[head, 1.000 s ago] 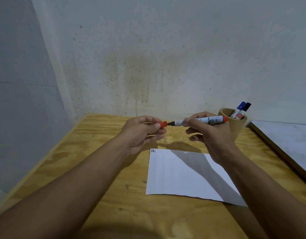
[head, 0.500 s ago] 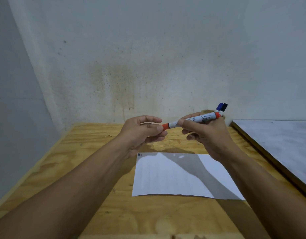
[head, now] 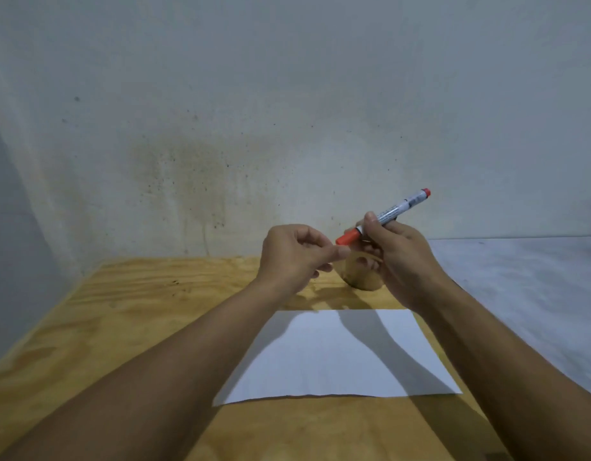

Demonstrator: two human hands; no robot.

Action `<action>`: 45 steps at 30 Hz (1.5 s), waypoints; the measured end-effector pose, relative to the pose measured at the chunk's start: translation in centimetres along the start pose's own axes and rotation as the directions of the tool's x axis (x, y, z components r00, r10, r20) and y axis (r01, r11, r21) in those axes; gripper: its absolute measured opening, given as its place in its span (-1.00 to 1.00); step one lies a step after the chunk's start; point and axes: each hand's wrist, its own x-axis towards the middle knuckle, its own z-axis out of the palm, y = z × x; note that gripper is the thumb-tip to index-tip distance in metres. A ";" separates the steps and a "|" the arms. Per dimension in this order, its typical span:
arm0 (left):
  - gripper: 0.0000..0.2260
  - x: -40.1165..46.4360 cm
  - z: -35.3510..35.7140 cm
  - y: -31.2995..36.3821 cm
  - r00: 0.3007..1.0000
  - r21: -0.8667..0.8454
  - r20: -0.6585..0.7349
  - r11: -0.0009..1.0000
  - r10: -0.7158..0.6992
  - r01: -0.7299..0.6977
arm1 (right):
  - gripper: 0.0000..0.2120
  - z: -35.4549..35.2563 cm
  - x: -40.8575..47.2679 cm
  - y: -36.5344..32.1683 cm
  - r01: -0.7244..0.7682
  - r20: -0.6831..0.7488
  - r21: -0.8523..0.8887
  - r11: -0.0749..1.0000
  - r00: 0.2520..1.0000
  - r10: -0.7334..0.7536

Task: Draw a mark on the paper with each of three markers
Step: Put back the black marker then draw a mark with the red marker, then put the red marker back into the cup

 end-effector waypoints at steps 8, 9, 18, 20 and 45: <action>-0.76 2.7 2.3 -2.2 0.979 0.445 0.115 0.873 0.167 -0.201 | -0.66 -5.4 3.3 -4.6 -0.096 -0.140 -0.526 0.845 0.990 0.025; -0.70 3.0 2.6 -2.1 0.971 0.504 0.157 0.832 0.178 -0.234 | -0.65 -6.1 3.9 -5.0 -0.085 -0.149 -0.643 0.761 0.989 -0.015; -0.35 4.9 4.6 -2.2 0.865 0.645 0.481 0.610 0.143 -0.460 | -0.80 -7.8 8.0 -5.6 0.066 -0.083 -0.858 0.510 0.961 -0.264; -0.29 5.3 4.8 -2.7 0.862 0.668 0.491 0.582 0.123 -0.463 | -0.77 -7.7 8.5 -5.0 0.069 -0.105 -0.831 0.553 0.955 -0.277; -0.22 3.9 3.4 -3.6 0.890 0.695 0.446 0.590 0.093 -0.410 | -0.71 -6.1 5.5 1.3 0.071 -0.144 -0.910 0.408 0.869 -0.474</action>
